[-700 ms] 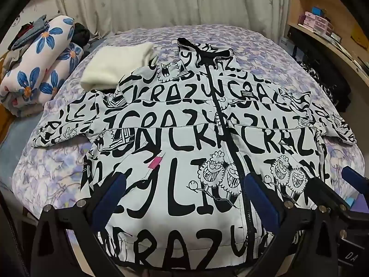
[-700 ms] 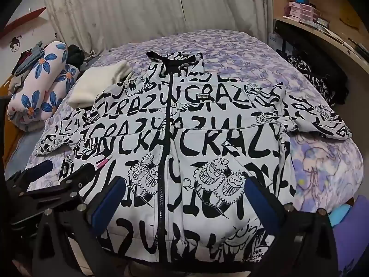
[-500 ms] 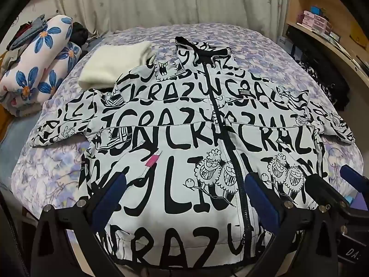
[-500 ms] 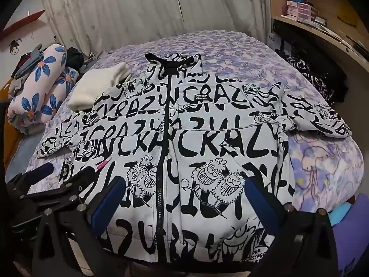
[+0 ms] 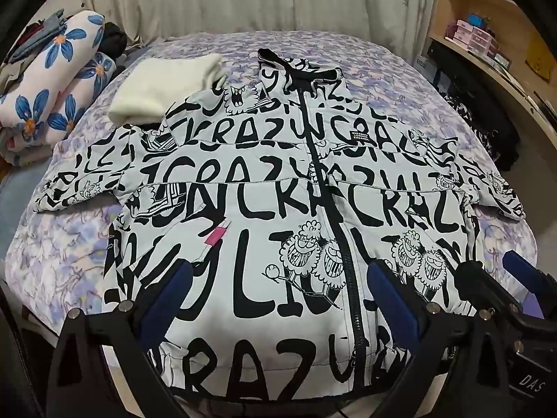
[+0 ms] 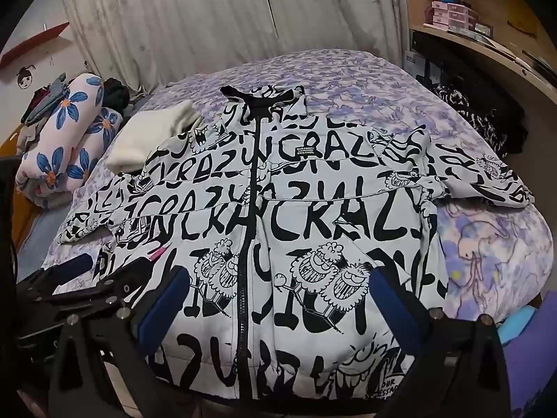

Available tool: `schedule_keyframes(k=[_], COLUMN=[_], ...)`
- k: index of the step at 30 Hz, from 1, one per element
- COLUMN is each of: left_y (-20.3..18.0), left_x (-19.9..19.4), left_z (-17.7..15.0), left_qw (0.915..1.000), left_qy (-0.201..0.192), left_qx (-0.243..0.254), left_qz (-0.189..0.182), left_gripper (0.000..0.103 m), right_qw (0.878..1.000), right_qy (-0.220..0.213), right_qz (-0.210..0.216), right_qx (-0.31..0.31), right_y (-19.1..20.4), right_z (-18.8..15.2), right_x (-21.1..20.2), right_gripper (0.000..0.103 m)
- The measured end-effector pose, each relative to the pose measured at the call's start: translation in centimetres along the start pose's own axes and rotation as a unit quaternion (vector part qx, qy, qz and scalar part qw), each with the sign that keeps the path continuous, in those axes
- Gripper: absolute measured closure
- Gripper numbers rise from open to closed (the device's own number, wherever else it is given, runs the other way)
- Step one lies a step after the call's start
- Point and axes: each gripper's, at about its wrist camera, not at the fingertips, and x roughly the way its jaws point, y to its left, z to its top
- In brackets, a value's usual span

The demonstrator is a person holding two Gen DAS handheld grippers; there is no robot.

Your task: Fold large clothes

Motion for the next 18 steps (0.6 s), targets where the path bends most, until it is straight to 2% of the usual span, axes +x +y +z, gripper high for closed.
schedule_keyframes(k=[13, 18], left_y=[-0.18, -0.43], left_x=[-0.44, -0.57], left_z=[-0.53, -0.51], left_qw=[1.0, 1.0], left_qy=[-0.002, -0.006], left_qx=[0.0, 0.0], left_qz=[-0.004, -0.002], left_gripper=[0.016, 0.016], right_qw=[1.0, 1.0], right_qy=[0.001, 0.001], right_qz=[0.01, 0.011], right_qx=[0.0, 0.0], right_y=[0.02, 0.1], right_z=[-0.36, -0.39], right_x=[0.22, 0.24], right_gripper=[0.0, 0.0])
